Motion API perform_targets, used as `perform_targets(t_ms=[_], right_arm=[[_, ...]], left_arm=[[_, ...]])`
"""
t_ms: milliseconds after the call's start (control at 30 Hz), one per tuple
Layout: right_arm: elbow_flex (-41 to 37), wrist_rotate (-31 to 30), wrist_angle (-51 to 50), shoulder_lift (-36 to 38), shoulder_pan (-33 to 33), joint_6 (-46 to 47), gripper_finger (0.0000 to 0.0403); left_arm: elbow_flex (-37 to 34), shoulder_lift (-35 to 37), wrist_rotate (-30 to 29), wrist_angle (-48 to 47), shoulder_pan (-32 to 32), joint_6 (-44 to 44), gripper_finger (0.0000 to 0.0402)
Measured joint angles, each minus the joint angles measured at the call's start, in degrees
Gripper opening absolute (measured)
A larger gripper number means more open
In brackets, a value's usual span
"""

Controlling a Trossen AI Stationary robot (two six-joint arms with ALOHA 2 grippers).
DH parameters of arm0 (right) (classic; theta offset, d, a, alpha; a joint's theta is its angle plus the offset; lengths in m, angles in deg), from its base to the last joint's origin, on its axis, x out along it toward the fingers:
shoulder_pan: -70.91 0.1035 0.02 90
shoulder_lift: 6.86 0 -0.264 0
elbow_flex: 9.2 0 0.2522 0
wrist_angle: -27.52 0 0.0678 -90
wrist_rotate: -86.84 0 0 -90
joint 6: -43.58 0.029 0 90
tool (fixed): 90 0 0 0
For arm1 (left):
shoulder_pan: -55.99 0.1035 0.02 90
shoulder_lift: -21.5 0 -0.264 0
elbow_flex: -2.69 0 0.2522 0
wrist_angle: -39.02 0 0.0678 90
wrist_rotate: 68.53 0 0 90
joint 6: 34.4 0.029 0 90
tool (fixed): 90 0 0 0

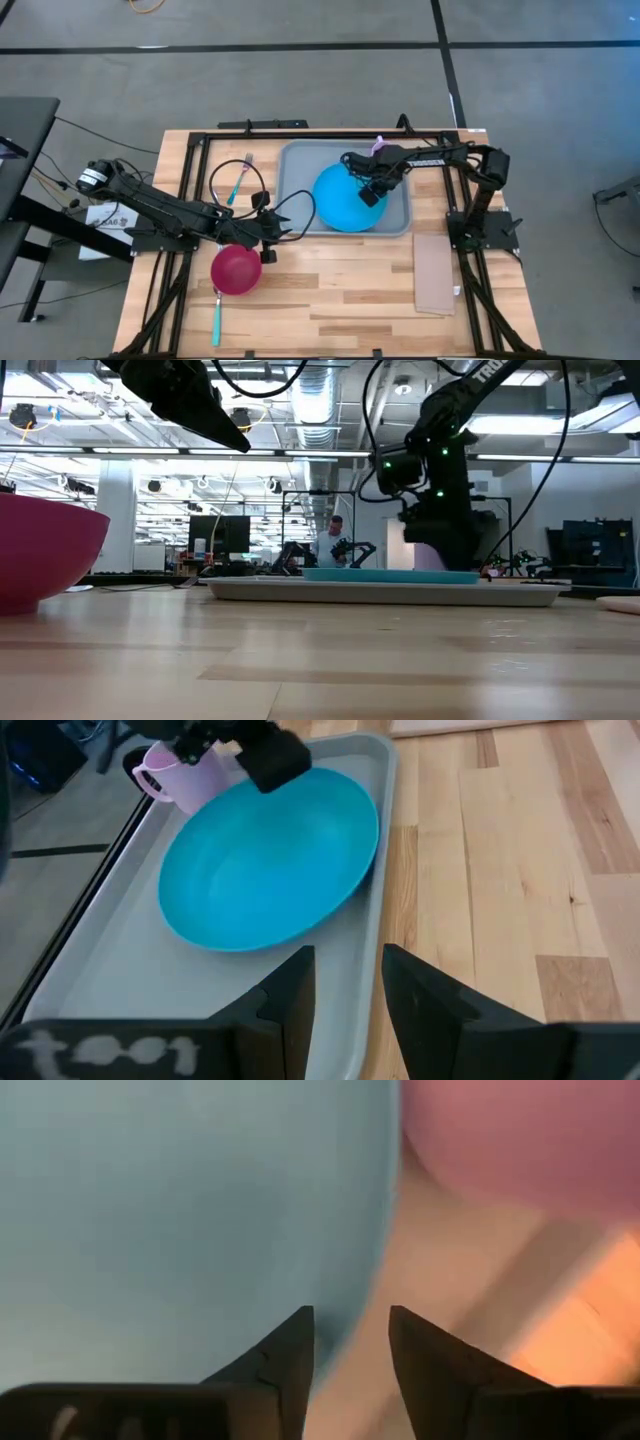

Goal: Set up tray
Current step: Put the blue plate under the pink mug on the gray tray, then put the red bowl on the blue plate

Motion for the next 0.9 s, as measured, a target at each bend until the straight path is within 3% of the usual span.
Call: perform_targets(t_ms=[300,900], right_arm=[[0.0,0.0,-14.7,1.8,1.9,5.6,0.0150],[0.1,-3.5,-6.1,15.7,13.9,7.1,0.0139]], left_arm=[[0.0,0.0,-0.1,0.0,0.0,0.0,0.0109],[0.0,0.0,-0.3,0.1,0.0,-0.8,0.0109]])
